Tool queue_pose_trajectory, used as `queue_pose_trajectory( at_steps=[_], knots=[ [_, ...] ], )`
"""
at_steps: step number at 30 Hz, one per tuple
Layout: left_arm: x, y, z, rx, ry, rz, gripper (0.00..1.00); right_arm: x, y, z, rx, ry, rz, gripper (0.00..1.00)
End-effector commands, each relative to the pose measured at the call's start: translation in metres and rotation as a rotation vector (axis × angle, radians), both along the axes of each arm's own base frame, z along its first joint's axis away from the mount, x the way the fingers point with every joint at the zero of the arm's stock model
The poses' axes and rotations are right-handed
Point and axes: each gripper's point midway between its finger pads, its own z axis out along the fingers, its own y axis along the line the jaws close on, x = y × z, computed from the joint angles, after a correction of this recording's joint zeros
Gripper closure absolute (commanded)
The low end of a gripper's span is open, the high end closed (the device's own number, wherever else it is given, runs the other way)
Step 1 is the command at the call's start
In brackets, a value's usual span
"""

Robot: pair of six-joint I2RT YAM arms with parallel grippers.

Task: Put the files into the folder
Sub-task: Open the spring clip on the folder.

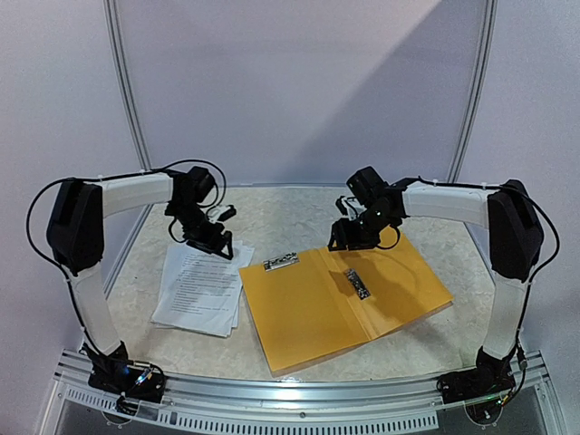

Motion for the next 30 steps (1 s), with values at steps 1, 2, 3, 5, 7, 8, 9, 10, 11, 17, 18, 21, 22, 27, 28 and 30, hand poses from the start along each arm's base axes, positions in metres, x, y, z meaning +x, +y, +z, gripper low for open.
queue_pose_trajectory(
  at_steps=[1, 2, 3, 5, 7, 8, 9, 10, 11, 17, 18, 21, 22, 27, 28, 30],
  knots=[
    [-0.025, -0.056, -0.002, 0.023, 0.000, -0.215, 0.25, -0.018, -0.015, -0.013, -0.055, 0.068, 0.009, 0.42],
    [-0.027, -0.065, -0.004, 0.030, 0.008, -0.234, 0.28, -0.023, -0.018, -0.014, -0.064, 0.083, 0.012, 0.44],
    [-0.029, -0.071, -0.007, 0.042, 0.024, -0.249, 0.31, -0.029, -0.022, -0.016, -0.078, 0.100, 0.014, 0.45],
    [-0.035, -0.088, -0.009, 0.055, 0.041, -0.294, 0.34, -0.044, -0.033, -0.017, -0.099, 0.128, 0.012, 0.48],
    [-0.042, -0.107, -0.006, 0.056, 0.034, -0.351, 0.35, -0.058, -0.044, -0.017, -0.114, 0.153, 0.006, 0.52],
    [-0.045, -0.117, -0.005, 0.054, 0.024, -0.377, 0.35, -0.065, -0.048, -0.018, -0.116, 0.172, -0.002, 0.54],
    [-0.047, -0.129, -0.001, 0.043, 0.008, -0.405, 0.35, -0.073, -0.051, -0.020, -0.111, 0.193, -0.010, 0.57],
    [-0.048, -0.140, 0.002, 0.029, -0.008, -0.424, 0.35, -0.080, -0.052, -0.019, -0.093, 0.206, -0.014, 0.58],
    [-0.048, -0.153, 0.004, 0.014, -0.026, -0.440, 0.35, -0.088, -0.053, -0.023, -0.075, 0.238, -0.025, 0.60],
    [-0.036, -0.220, -0.005, -0.059, -0.083, -0.448, 0.35, -0.112, -0.058, -0.037, -0.001, 0.304, -0.095, 0.70],
    [-0.036, -0.226, -0.012, -0.058, -0.080, -0.443, 0.35, -0.113, -0.059, -0.039, 0.009, 0.306, -0.108, 0.71],
    [-0.037, -0.243, -0.034, -0.063, -0.073, -0.442, 0.35, -0.113, -0.057, -0.041, 0.062, 0.303, -0.125, 0.73],
    [-0.039, -0.247, -0.039, -0.068, -0.066, -0.427, 0.35, -0.112, -0.056, -0.041, 0.085, 0.304, -0.134, 0.74],
    [-0.046, -0.265, -0.054, -0.067, -0.073, -0.414, 0.35, -0.104, -0.053, -0.051, 0.163, 0.325, -0.164, 0.80],
    [-0.047, -0.266, -0.057, -0.058, -0.075, -0.411, 0.35, -0.103, -0.054, -0.052, 0.162, 0.324, -0.169, 0.81],
    [-0.049, -0.266, -0.063, -0.038, -0.075, -0.404, 0.35, -0.105, -0.058, -0.056, 0.159, 0.329, -0.176, 0.82]
  ],
)
